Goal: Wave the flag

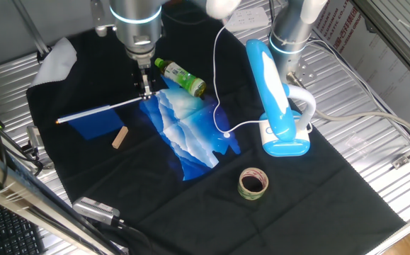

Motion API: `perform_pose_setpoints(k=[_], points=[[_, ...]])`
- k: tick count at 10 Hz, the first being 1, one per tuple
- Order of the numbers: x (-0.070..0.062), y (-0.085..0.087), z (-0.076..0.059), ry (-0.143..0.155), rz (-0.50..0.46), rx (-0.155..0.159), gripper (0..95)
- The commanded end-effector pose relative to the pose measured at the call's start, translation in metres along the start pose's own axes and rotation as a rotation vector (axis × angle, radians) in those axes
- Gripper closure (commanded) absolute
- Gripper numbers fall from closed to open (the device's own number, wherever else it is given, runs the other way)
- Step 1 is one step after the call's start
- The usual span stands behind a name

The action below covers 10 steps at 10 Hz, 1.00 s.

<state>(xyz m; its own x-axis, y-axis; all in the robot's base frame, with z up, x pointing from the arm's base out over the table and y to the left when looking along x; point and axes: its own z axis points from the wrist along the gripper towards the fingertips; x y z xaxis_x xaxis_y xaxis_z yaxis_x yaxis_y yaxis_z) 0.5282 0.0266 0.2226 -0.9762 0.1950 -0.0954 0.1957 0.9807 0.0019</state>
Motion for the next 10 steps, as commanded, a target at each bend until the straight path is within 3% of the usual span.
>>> perform_pose_setpoints(k=[1,10], points=[[-0.0021,0.0012,-0.0096,0.012,-0.003,0.003,95.0],[-0.0076,0.005,-0.0164,0.014,-0.008,-0.003,95.0]])
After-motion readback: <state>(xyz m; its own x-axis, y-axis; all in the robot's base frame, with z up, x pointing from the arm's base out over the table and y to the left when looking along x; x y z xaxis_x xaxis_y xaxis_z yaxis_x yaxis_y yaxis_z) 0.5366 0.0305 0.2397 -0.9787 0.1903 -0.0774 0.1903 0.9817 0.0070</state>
